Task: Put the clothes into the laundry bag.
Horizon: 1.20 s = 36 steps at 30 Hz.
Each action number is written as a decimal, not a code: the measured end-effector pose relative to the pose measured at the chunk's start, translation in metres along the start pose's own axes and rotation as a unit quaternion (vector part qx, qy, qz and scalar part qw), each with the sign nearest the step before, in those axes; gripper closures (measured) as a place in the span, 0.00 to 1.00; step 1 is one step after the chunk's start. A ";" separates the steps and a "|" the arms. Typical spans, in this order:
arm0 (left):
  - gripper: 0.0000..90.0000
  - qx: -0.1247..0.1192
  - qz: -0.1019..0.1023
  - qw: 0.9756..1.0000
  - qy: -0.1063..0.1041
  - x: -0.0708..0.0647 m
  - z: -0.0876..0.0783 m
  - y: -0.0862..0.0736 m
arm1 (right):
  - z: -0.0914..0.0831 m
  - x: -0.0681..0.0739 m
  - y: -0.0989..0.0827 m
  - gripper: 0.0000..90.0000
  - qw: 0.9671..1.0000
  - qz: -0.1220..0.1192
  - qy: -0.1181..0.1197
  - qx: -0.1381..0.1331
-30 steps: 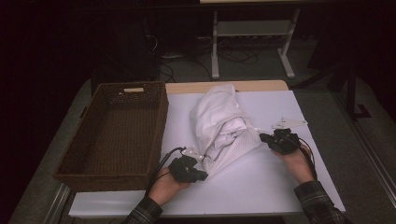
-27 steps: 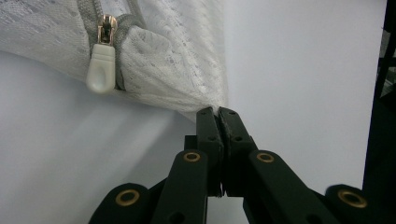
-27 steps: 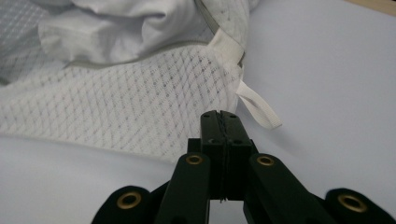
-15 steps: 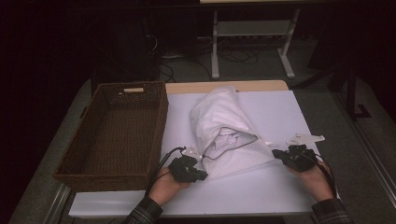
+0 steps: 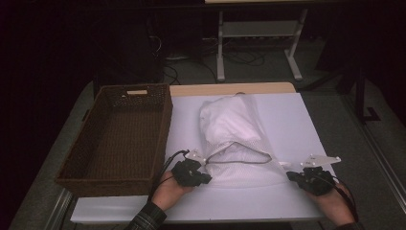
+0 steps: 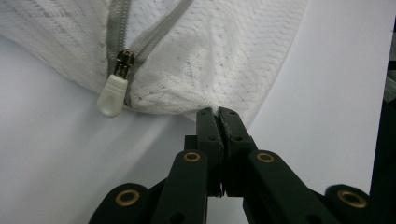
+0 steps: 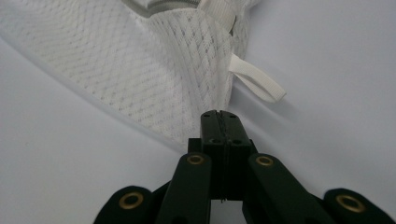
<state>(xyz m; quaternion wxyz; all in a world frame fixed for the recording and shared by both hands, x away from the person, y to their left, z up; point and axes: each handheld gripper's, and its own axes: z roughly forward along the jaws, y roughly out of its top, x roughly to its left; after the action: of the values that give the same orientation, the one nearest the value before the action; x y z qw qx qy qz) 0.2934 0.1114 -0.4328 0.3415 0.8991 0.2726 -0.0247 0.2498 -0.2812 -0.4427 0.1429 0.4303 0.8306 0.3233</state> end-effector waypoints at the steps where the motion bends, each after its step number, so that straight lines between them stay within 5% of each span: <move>1: 0.98 0.001 0.000 1.000 0.002 0.000 -0.001 0.000 | -0.001 0.002 -0.002 1.00 1.000 0.002 0.001 0.001; 15: 0.95 0.000 0.008 1.000 0.012 -0.006 -0.005 -0.005 | -0.006 0.005 -0.008 0.97 1.000 -0.005 0.014 -0.005; 21: 0.74 -0.008 0.006 1.000 0.015 -0.007 -0.008 -0.003 | -0.008 0.005 -0.006 0.74 1.000 0.000 0.021 -0.023; 23: 0.66 -0.016 0.007 1.000 0.019 -0.008 -0.008 -0.002 | -0.008 0.003 -0.006 0.56 0.999 0.007 0.019 -0.038; 26: 0.56 -0.028 0.007 0.999 0.028 -0.009 -0.008 -0.001 | -0.009 0.001 -0.005 0.45 0.999 0.011 0.016 -0.050; 29: 0.32 -0.041 0.001 0.998 0.038 -0.009 -0.009 0.000 | -0.009 -0.002 -0.005 0.24 0.996 0.020 0.012 -0.081; 32: 0.20 -0.052 -0.004 0.997 0.050 -0.007 -0.010 0.000 | -0.006 -0.002 -0.004 0.18 0.996 0.017 0.013 -0.081; 36: 0.16 -0.063 -0.005 0.997 0.054 -0.007 -0.014 0.000 | -0.003 -0.001 -0.004 0.17 0.996 0.008 0.016 -0.084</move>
<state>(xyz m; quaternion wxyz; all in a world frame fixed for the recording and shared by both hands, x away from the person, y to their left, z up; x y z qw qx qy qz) 0.2860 0.1165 -0.4206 0.3818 0.8746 0.2963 0.0395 0.2463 -0.2844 -0.4428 0.1629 0.4182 0.7992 0.3999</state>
